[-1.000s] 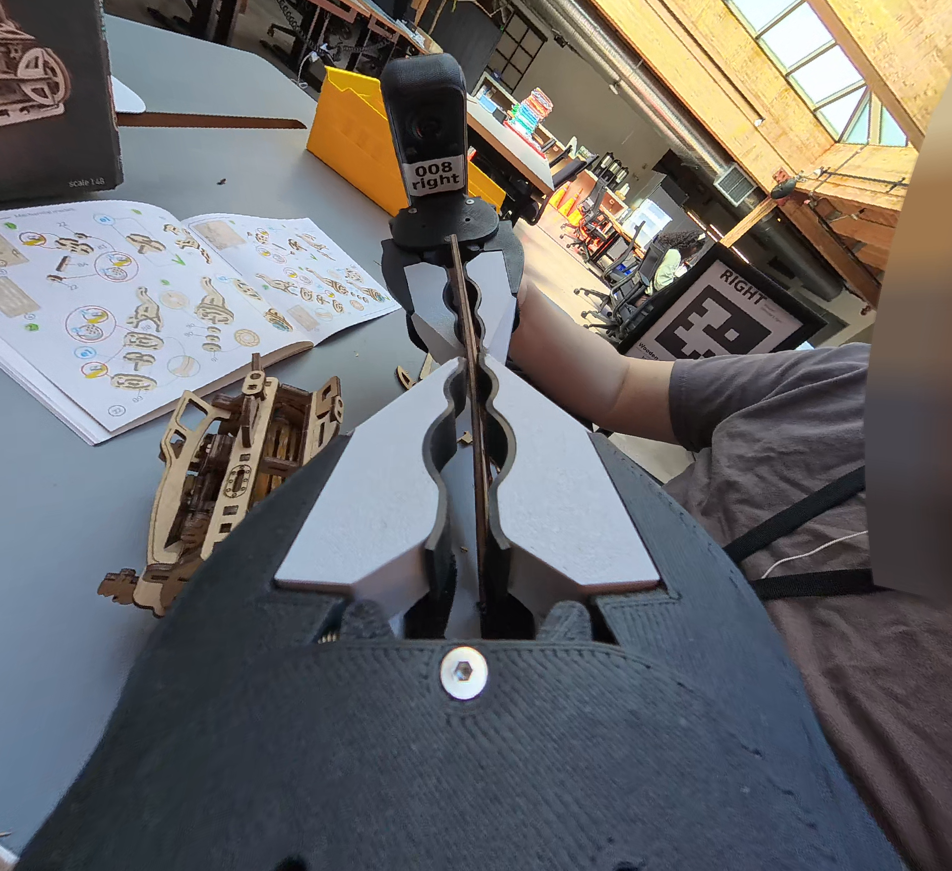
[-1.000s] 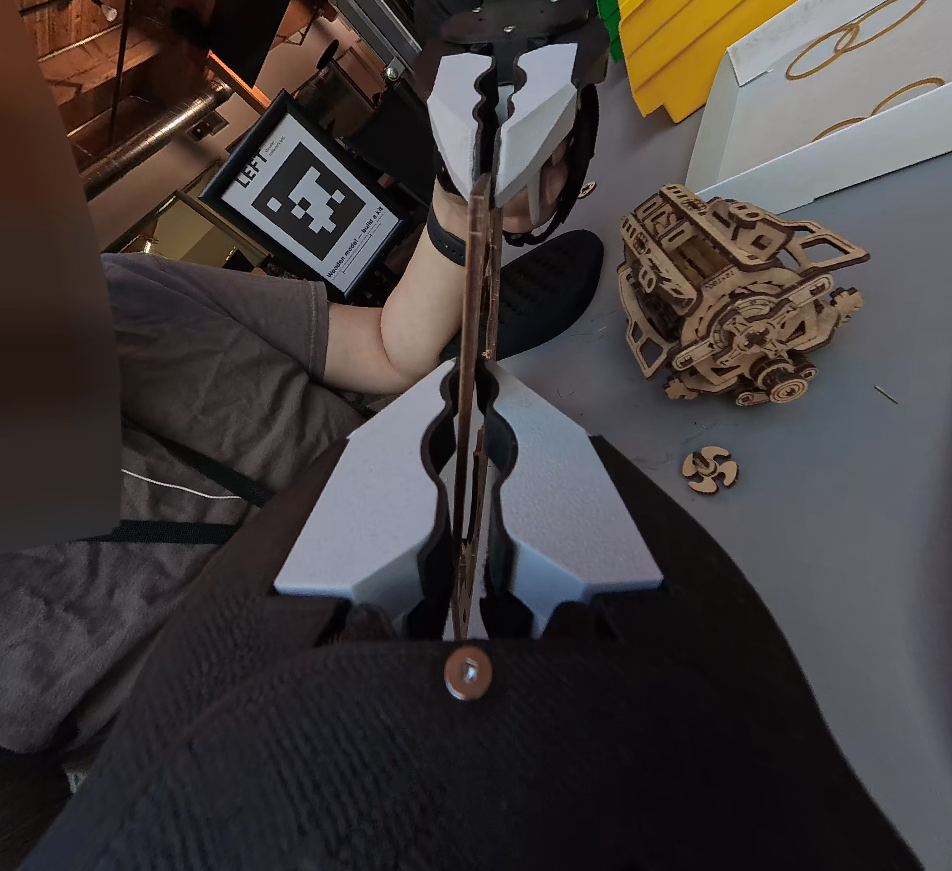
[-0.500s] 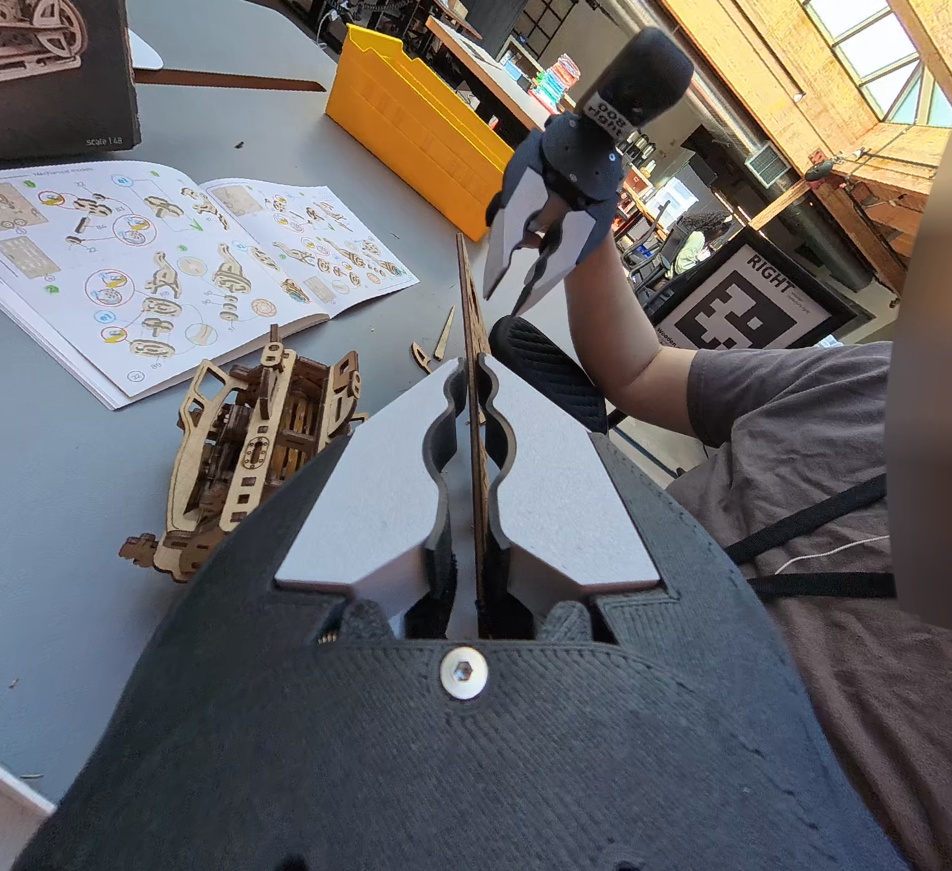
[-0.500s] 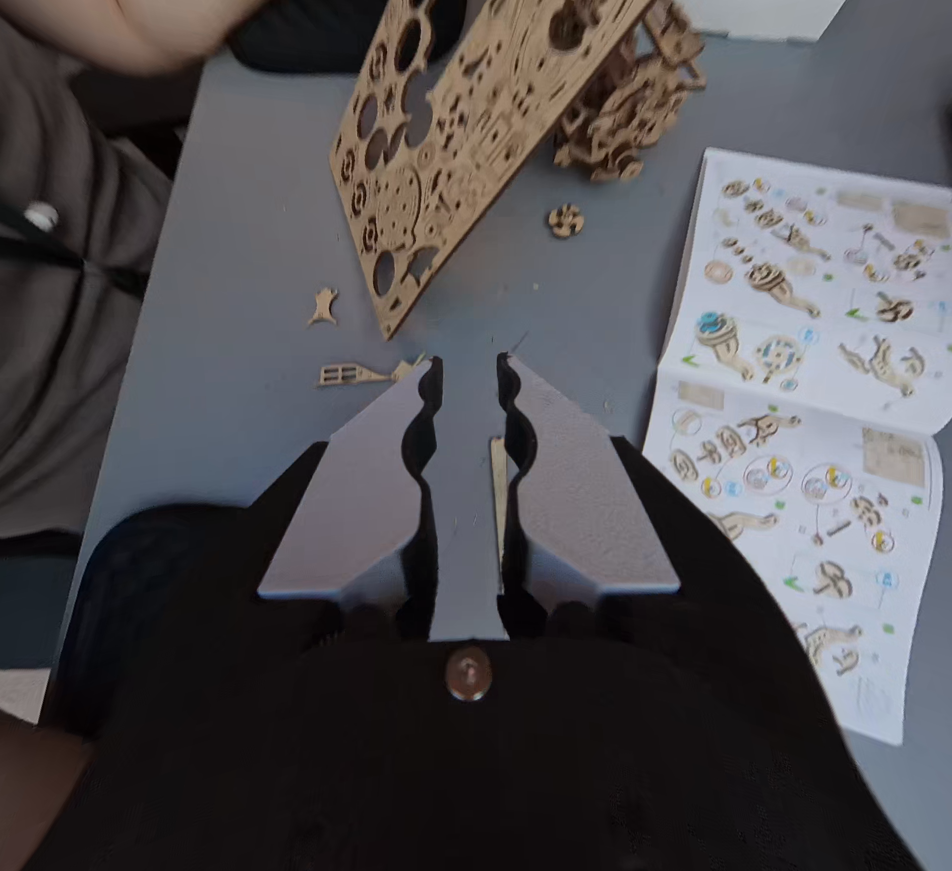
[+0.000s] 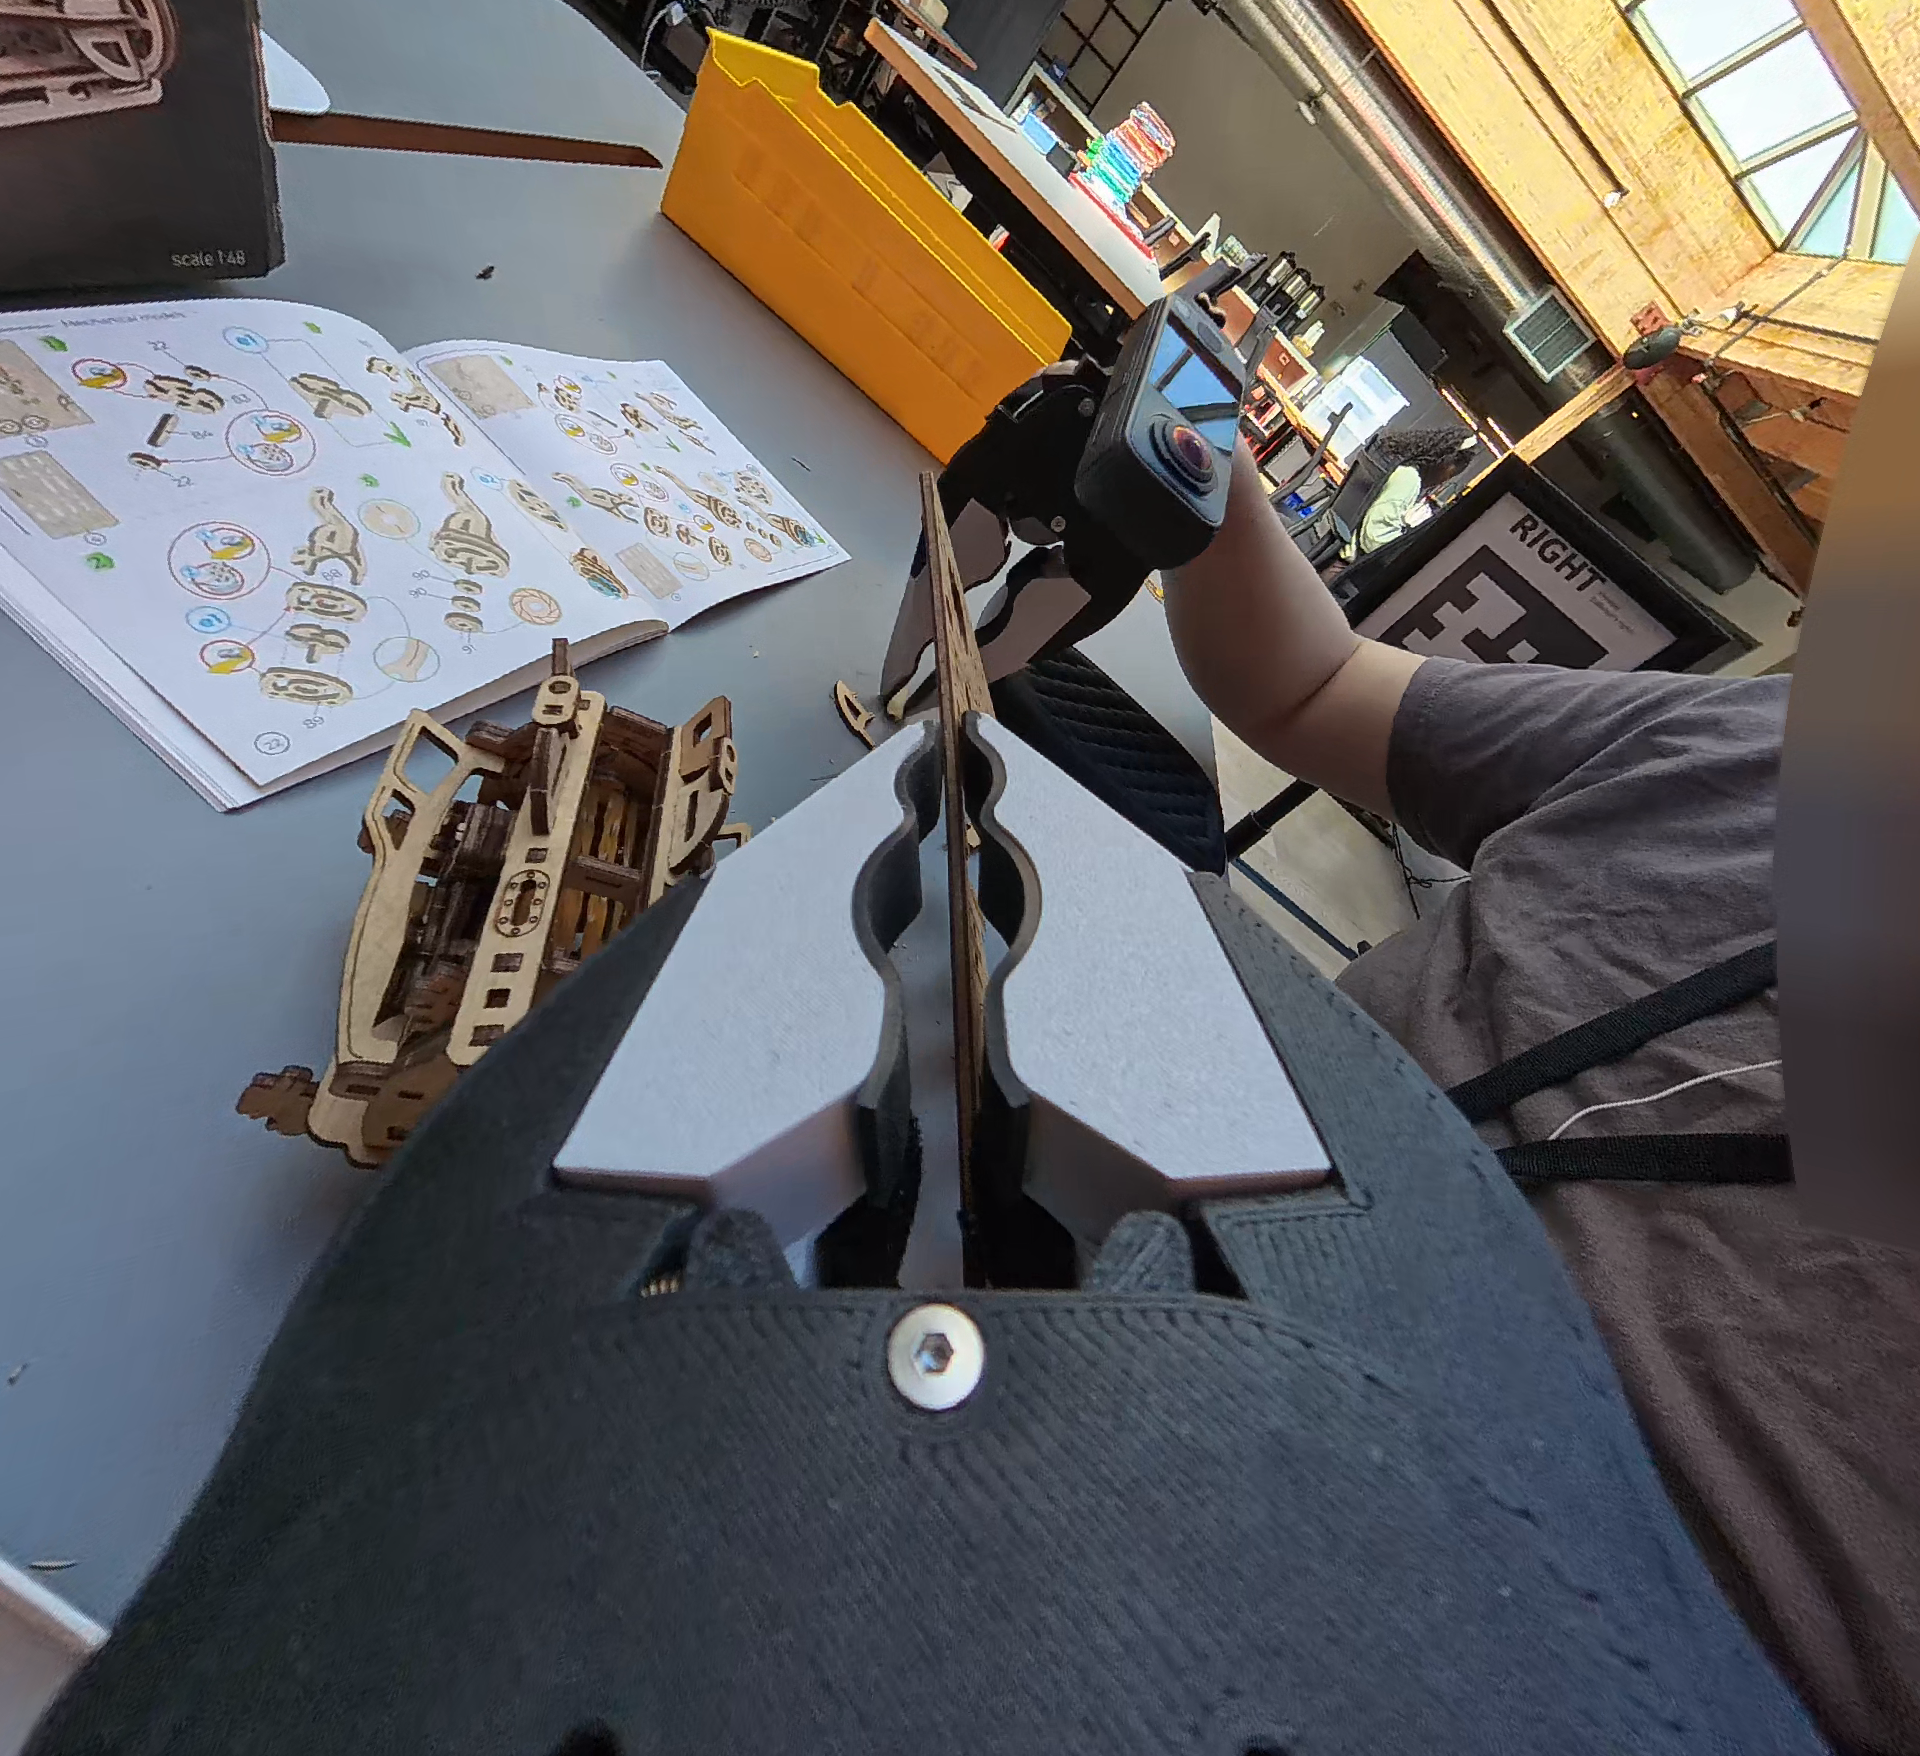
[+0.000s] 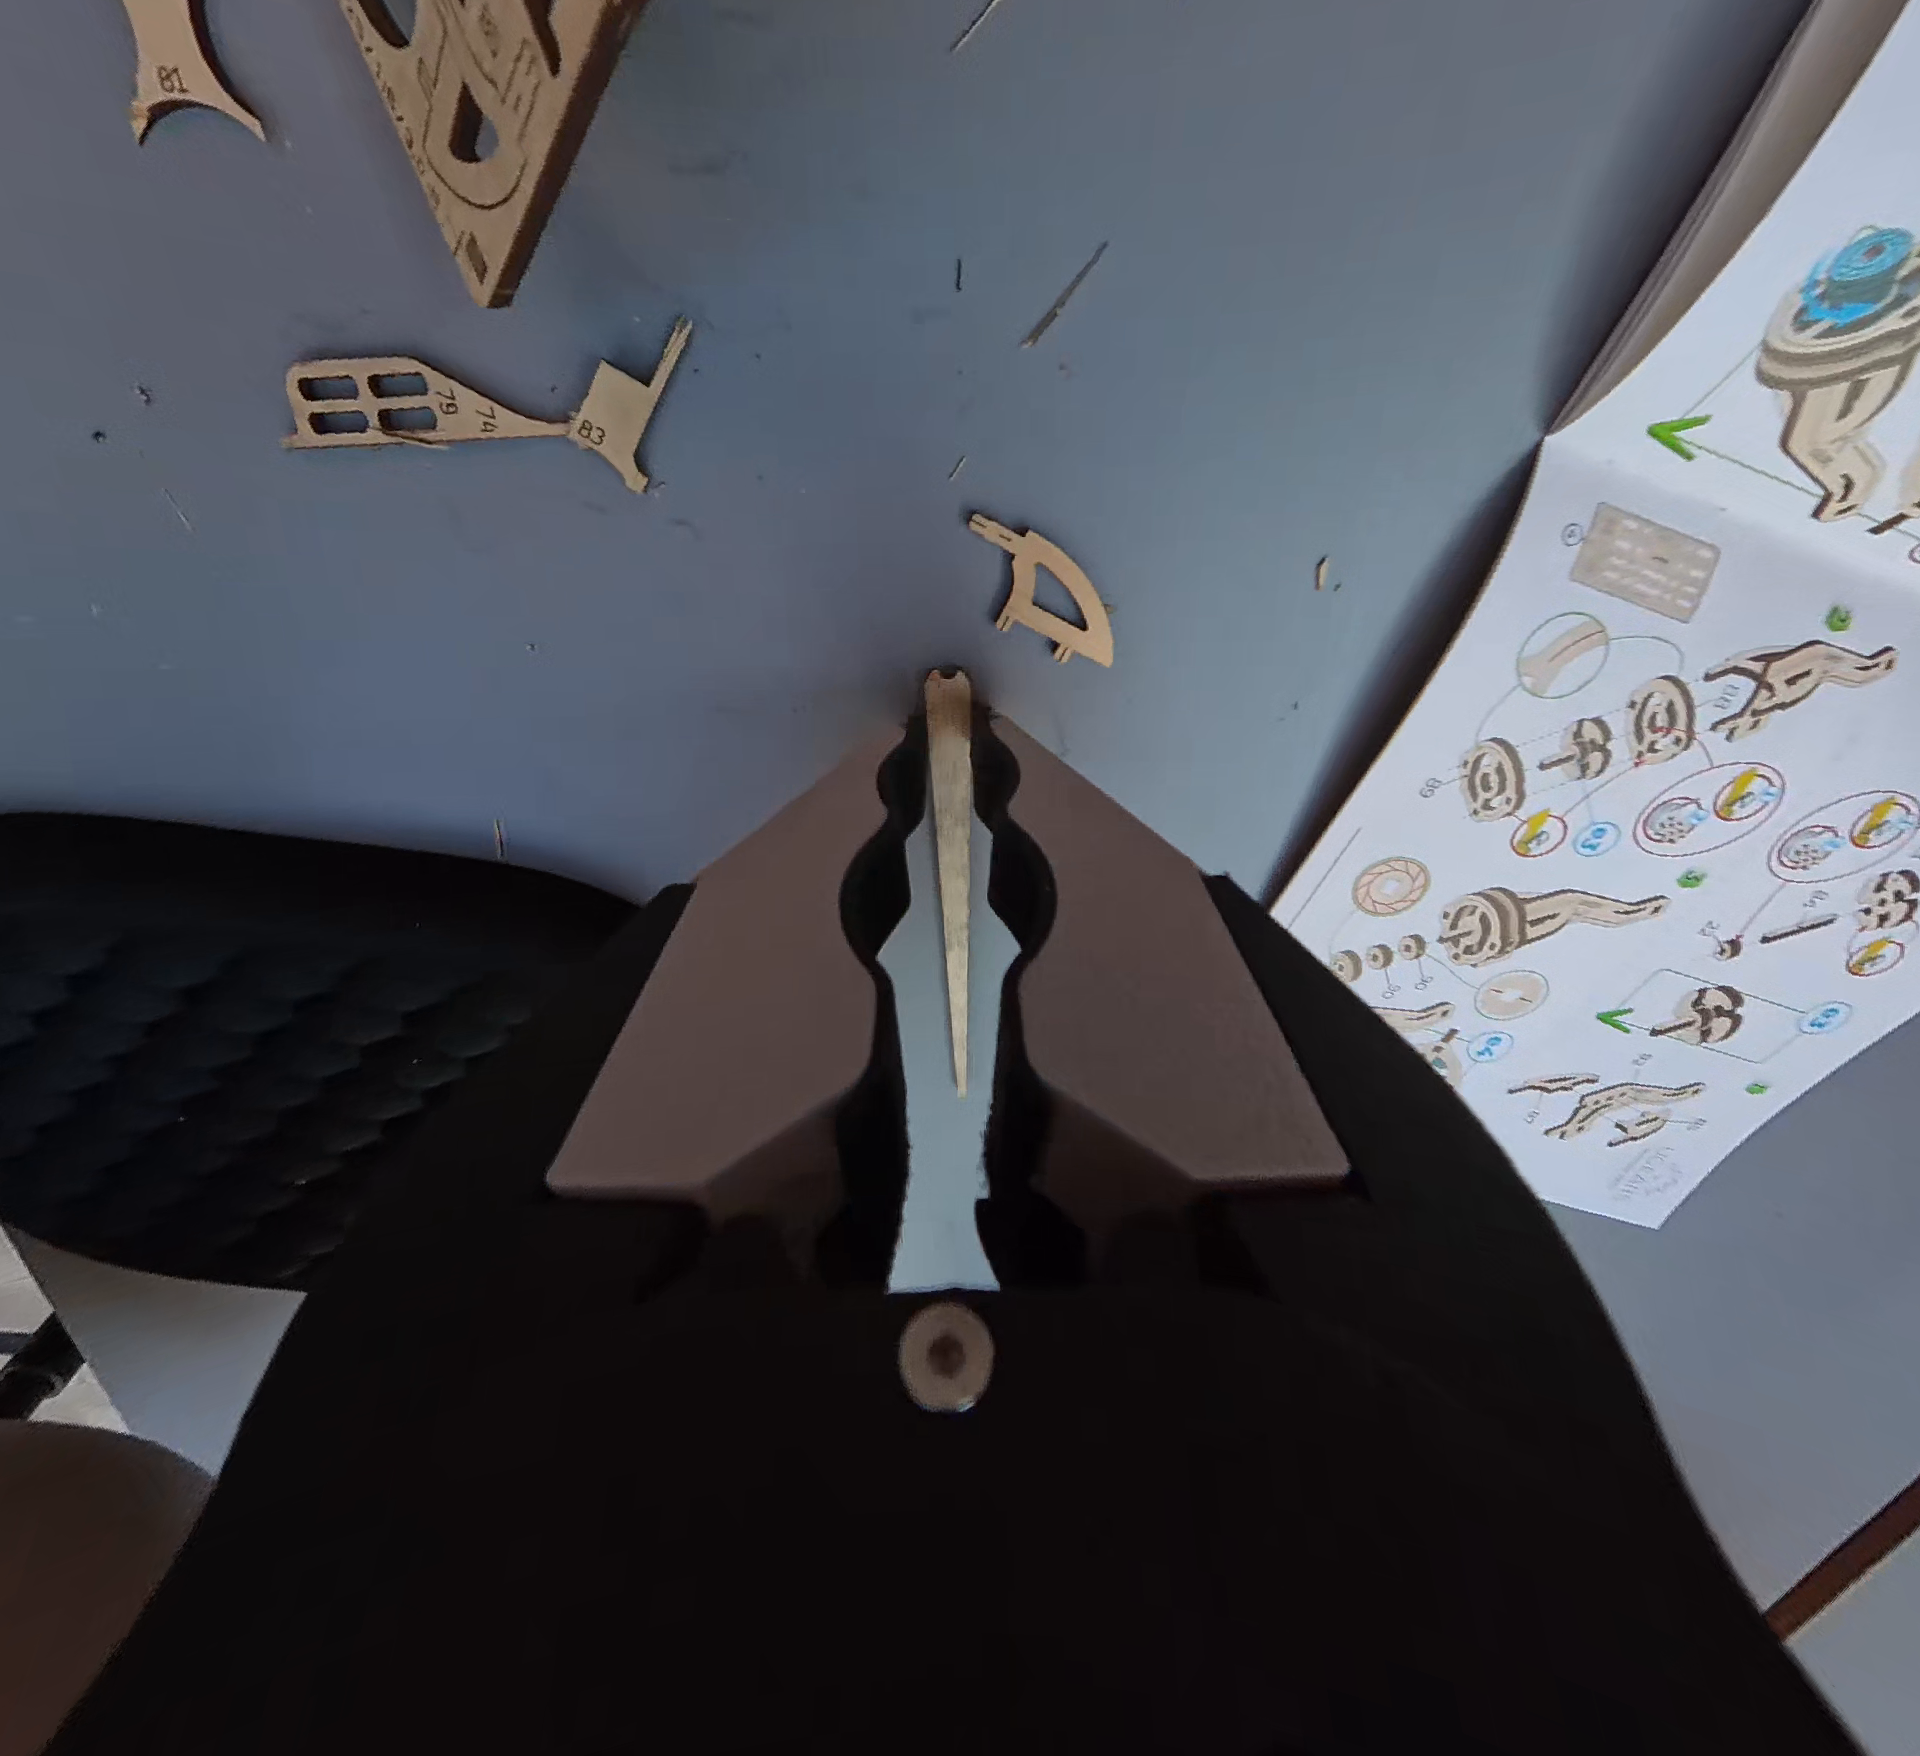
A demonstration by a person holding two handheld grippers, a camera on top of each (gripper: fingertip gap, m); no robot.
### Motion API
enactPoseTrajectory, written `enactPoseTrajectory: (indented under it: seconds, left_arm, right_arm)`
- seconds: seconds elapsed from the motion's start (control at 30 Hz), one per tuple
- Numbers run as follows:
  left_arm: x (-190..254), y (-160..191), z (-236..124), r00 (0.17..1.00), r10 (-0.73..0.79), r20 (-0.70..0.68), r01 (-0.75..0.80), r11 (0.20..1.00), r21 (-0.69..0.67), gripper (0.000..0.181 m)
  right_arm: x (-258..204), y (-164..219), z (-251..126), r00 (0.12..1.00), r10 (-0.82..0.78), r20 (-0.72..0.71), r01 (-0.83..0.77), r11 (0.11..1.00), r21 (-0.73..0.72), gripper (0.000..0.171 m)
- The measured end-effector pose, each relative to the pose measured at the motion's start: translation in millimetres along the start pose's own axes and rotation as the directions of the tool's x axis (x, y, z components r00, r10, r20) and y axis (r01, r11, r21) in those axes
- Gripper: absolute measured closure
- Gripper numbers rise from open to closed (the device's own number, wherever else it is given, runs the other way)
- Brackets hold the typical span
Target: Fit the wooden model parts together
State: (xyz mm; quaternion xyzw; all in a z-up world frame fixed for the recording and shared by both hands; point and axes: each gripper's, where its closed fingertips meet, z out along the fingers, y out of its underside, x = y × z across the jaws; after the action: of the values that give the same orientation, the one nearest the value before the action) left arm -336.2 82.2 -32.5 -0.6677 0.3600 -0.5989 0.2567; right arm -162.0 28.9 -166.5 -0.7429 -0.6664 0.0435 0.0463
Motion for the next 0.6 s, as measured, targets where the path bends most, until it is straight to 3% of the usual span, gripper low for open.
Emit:
enactPoseTrajectory:
  seconds: [0.03,0.13,0.2,0.23,0.3,0.37,0.4,0.5,0.6]
  left_arm:
    - [0.0,0.5,0.2,1.000,-0.002,-0.001,0.002,1.000,-0.003,0.180]
    - [-0.1,1.4,0.6,1.000,-0.005,-0.002,0.005,1.000,-0.007,0.180]
    - [-0.1,1.7,0.8,1.000,-0.008,-0.003,0.008,1.000,-0.008,0.180]
    - [-0.3,1.9,1.2,1.000,-0.011,-0.003,0.011,1.000,-0.010,0.180]
    - [-0.6,3.3,2.5,1.000,-0.021,-0.007,0.021,1.000,-0.016,0.180]
    - [-0.7,5.1,4.4,1.000,-0.030,-0.010,0.030,0.999,-0.025,0.180]
    - [-0.6,5.8,5.3,0.999,-0.032,-0.011,0.032,0.999,-0.029,0.180]
    - [0.3,7.2,7.3,0.999,-0.030,-0.012,0.029,0.999,-0.036,0.180]
    - [0.5,8.3,8.6,0.999,-0.034,-0.014,0.033,0.999,-0.042,0.180]
  right_arm:
    - [0.0,-0.2,0.0,1.000,-0.008,0.003,0.008,1.000,0.000,0.164]
    - [0.8,-4.9,-7.4,0.998,-0.049,-0.029,0.052,0.995,0.090,0.164]
    - [7.0,-34.7,-44.9,0.997,-0.020,-0.080,0.047,0.938,0.344,0.164]
    - [9.7,-56.9,-76.5,0.995,-0.003,-0.104,0.056,0.855,0.515,0.165]
    - [13.0,-100.7,-154.2,0.987,0.041,-0.158,0.108,0.558,0.822,0.165]
    - [0.3,-129.5,-218.3,0.993,0.020,-0.117,0.111,0.203,0.973,0.165]
    - [-3.7,-139.0,-234.4,0.998,0.003,-0.062,0.062,0.081,0.995,0.165]
    - [1.6,-163.2,-234.2,0.999,0.009,0.041,-0.040,-0.072,0.997,0.165]
    - [8.9,-181.1,-215.3,0.999,0.032,0.010,-0.008,-0.065,0.998,0.165]
